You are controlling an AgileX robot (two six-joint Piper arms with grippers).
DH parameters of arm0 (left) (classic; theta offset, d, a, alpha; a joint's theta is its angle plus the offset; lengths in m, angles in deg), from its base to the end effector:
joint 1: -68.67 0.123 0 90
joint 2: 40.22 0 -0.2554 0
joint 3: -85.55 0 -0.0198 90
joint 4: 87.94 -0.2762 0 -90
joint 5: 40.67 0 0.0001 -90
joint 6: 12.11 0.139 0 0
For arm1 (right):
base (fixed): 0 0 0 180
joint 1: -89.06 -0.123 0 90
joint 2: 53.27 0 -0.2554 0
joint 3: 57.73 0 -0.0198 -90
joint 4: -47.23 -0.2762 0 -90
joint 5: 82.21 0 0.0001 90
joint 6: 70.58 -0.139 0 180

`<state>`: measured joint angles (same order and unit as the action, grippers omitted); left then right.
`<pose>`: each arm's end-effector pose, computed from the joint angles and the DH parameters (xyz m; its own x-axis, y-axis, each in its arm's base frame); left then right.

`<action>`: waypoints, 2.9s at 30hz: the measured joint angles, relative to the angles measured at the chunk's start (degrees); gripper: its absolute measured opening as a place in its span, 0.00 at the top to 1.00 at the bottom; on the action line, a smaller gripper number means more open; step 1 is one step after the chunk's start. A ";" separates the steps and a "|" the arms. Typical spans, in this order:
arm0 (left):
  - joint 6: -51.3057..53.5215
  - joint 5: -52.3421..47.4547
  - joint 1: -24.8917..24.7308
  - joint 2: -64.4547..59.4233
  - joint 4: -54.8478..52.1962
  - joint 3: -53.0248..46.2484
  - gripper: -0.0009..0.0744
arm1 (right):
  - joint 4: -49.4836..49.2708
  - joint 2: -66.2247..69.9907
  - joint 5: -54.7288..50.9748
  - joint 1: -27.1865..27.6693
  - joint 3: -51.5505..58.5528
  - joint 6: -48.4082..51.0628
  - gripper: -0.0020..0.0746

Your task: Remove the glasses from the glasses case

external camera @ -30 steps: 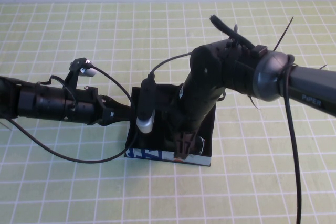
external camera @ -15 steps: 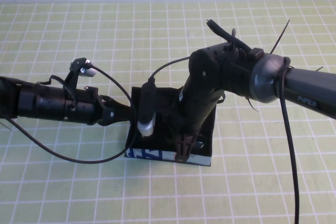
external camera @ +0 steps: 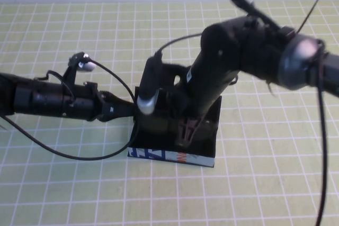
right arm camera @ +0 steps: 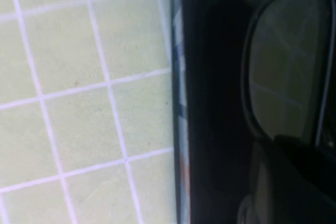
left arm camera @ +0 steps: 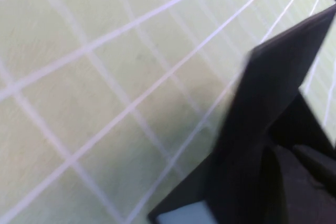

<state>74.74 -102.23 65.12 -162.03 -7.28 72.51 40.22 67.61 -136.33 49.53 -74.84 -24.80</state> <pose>0.3691 -0.1438 0.0986 -0.7223 0.1813 -0.6674 0.6670 0.4377 -0.6029 0.3433 0.3011 0.1677 -0.0929 -0.9342 -0.3445 -0.9691 0.1642 -0.1840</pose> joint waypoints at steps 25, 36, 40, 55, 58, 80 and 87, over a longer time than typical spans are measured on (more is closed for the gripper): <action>-4.25 15.39 0.00 30.09 -1.38 -8.68 0.99 | -7.55 -23.94 8.06 21.63 31.31 -37.38 0.91; -2.02 24.38 0.02 47.20 2.76 -25.59 0.99 | -12.60 -13.99 19.01 21.93 33.89 -37.50 0.91; -1.81 26.01 0.02 52.61 2.79 -30.08 0.99 | -12.93 -12.23 20.81 21.93 33.89 -37.50 0.86; 13.25 33.02 0.02 57.61 14.93 -32.00 0.99 | -12.20 -19.37 14.38 21.93 33.69 -37.71 0.63; 13.81 33.62 0.02 57.90 16.21 -31.43 0.99 | -10.60 -26.17 9.30 21.93 33.69 -38.76 0.71; 8.35 44.21 0.02 96.24 17.14 -53.60 0.99 | -7.77 -94.76 1.52 21.93 56.66 -39.34 0.99; 8.22 50.57 0.02 100.47 17.59 -62.69 0.99 | -9.01 -103.94 18.04 21.93 66.54 -39.36 0.99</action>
<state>82.96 -51.67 65.14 -61.56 10.31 9.82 31.21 -36.33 -118.29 71.46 -8.30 -64.16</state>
